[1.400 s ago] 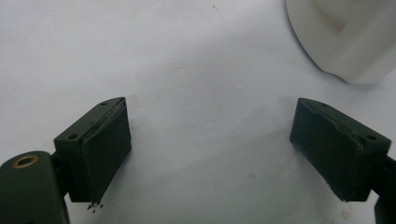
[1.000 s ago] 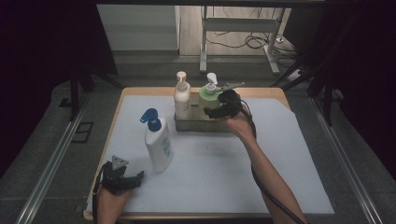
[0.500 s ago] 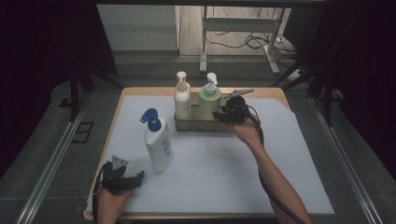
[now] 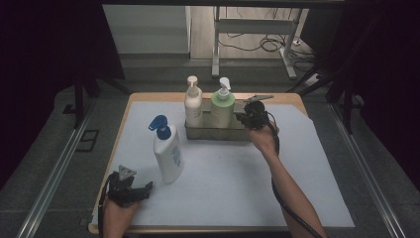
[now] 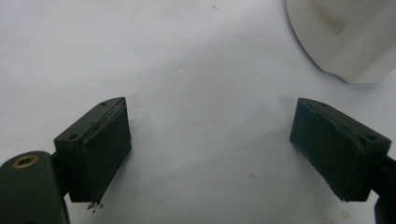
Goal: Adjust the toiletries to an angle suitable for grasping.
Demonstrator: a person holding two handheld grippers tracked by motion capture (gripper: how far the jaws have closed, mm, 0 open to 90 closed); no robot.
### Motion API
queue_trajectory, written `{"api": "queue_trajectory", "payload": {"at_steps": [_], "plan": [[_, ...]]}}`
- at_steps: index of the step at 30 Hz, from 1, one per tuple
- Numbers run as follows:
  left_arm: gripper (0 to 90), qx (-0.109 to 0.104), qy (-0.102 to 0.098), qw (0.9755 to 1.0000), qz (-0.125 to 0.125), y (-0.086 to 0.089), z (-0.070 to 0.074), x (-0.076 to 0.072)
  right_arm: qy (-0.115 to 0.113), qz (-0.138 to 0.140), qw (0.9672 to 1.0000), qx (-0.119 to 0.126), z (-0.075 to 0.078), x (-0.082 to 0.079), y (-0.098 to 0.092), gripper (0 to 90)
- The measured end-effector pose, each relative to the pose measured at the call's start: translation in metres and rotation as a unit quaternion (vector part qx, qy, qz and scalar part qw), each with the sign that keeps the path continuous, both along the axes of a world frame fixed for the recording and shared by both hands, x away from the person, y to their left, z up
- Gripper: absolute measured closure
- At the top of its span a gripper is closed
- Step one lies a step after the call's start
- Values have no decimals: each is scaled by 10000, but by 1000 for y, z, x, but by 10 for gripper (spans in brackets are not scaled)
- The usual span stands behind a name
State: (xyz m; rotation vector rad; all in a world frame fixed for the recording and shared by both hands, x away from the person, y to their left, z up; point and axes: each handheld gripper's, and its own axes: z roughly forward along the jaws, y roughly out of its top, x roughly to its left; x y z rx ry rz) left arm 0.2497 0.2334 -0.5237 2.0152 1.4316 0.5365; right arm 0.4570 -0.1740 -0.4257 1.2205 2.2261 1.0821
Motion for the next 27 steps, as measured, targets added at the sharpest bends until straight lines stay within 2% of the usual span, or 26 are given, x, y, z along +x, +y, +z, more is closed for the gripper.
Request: {"api": "queue_trajectory", "payload": {"at_steps": [4, 9, 18, 20, 27], "plan": [[121, -1, 1, 10000, -1, 0, 0, 0, 26, -186, 9998, -17, -6, 10, 2, 900], [121, -2, 2, 10000, -2, 0, 0, 0, 104, -322, 9994, 80, -12, 19, 3, 900], [121, 2, -1, 10000, -3, 0, 0, 0, 190, -225, 9995, 129, -20, 28, 8, 899], [121, 0, -1, 10000, -2, 0, 0, 0, 235, -188, 9994, 186, -21, 29, 9, 899], [121, 2, 0, 10000, -2, 0, 0, 0, 293, -162, 9993, 161, -23, 29, 11, 899]]}}
